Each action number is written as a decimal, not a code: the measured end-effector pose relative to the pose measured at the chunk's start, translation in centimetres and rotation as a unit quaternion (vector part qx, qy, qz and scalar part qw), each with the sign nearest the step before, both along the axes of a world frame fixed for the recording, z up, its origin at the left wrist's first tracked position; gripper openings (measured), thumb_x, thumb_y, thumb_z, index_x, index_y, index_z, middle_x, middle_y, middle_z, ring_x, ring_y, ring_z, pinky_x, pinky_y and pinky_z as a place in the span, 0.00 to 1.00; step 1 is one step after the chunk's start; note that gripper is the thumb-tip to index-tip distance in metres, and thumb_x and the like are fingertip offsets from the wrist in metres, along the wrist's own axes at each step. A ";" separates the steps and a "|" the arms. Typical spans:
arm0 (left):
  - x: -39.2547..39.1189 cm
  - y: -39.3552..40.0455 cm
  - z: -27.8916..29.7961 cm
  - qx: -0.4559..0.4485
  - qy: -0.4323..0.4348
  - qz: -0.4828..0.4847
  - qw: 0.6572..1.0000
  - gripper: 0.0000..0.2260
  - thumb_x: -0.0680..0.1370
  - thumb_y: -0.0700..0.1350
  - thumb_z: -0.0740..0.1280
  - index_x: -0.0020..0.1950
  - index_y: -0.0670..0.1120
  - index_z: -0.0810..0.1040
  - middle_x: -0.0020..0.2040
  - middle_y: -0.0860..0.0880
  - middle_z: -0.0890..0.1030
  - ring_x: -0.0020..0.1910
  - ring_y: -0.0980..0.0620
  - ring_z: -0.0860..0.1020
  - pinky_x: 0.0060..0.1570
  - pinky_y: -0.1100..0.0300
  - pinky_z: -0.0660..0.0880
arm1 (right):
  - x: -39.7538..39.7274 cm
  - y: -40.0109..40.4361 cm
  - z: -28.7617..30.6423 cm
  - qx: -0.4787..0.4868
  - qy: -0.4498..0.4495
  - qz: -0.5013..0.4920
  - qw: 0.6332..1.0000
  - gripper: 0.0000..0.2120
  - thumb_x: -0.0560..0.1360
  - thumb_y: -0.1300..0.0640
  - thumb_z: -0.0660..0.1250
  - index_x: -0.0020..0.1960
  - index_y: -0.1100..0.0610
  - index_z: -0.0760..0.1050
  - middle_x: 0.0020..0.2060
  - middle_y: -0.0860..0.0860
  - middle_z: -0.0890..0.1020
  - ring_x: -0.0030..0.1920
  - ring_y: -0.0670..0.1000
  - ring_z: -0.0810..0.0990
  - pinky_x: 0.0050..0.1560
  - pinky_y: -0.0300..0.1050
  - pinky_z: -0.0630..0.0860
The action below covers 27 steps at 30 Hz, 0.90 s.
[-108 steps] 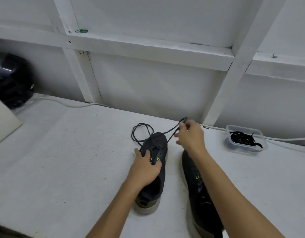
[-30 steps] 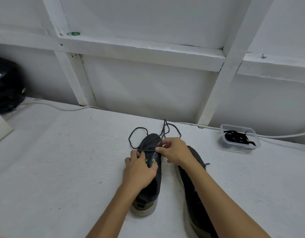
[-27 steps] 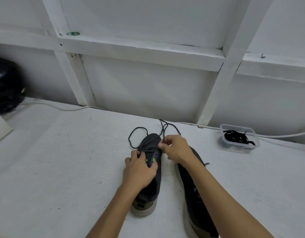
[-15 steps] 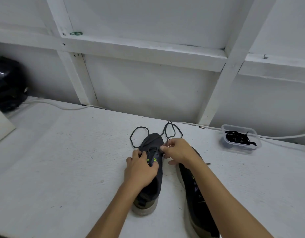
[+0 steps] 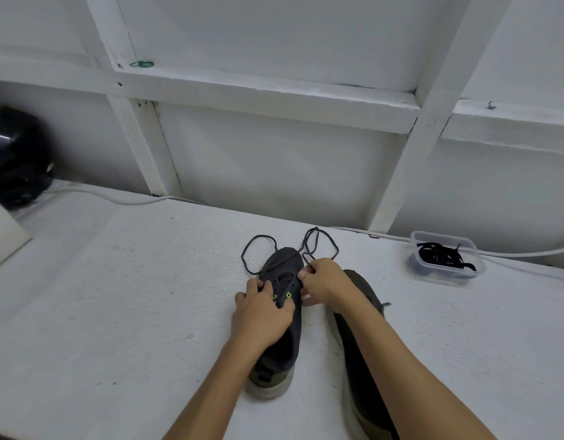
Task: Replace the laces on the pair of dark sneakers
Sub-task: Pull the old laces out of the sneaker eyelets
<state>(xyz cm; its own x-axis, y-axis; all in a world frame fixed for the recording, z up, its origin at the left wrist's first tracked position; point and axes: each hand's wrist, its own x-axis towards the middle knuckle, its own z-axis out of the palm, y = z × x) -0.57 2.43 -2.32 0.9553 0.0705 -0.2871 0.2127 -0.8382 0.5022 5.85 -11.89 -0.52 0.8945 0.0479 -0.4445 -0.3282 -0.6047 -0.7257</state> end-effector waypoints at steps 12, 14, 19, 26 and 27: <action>0.2 0.1 0.1 -0.026 0.020 0.011 0.999 0.31 0.80 0.62 0.57 0.80 0.50 0.60 0.77 0.51 0.59 0.73 0.44 0.60 0.68 0.51 0.67 | 0.2 -0.6 0.3 0.143 0.058 -0.054 0.987 0.05 0.79 0.65 0.63 0.47 0.64 0.77 0.39 0.57 0.83 0.38 0.52 0.85 0.44 0.47 0.85; 0.2 0.2 0.3 -0.043 0.012 0.015 0.999 0.30 0.80 0.61 0.59 0.80 0.53 0.59 0.76 0.49 0.62 0.72 0.42 0.63 0.68 0.50 0.67 | 0.1 -0.6 0.4 0.149 0.065 -0.041 0.986 0.05 0.80 0.64 0.62 0.48 0.63 0.77 0.43 0.58 0.83 0.42 0.53 0.85 0.44 0.46 0.84; 0.0 0.0 0.7 -0.059 -0.019 0.017 0.998 0.21 0.80 0.57 0.62 0.73 0.60 0.66 0.72 0.49 0.68 0.67 0.42 0.69 0.66 0.47 0.69 | -0.1 -1.2 0.9 0.162 0.077 -0.015 0.984 0.05 0.81 0.63 0.63 0.49 0.62 0.77 0.47 0.59 0.83 0.48 0.54 0.86 0.44 0.44 0.84; 0.0 0.1 0.8 -0.041 0.000 0.018 0.999 0.22 0.80 0.60 0.60 0.74 0.63 0.65 0.75 0.52 0.65 0.69 0.44 0.68 0.68 0.44 0.68 | 0.1 -2.4 2.5 0.167 0.082 -0.035 0.982 0.06 0.82 0.62 0.62 0.56 0.63 0.74 0.50 0.59 0.84 0.47 0.53 0.88 0.43 0.45 0.84; 0.0 0.1 0.8 -0.041 0.001 0.017 0.999 0.22 0.80 0.61 0.60 0.74 0.63 0.65 0.74 0.53 0.65 0.69 0.44 0.69 0.67 0.44 0.68 | 0.1 -2.9 2.7 0.134 0.052 -0.027 0.989 0.05 0.81 0.61 0.65 0.53 0.62 0.77 0.50 0.57 0.84 0.47 0.51 0.87 0.43 0.45 0.85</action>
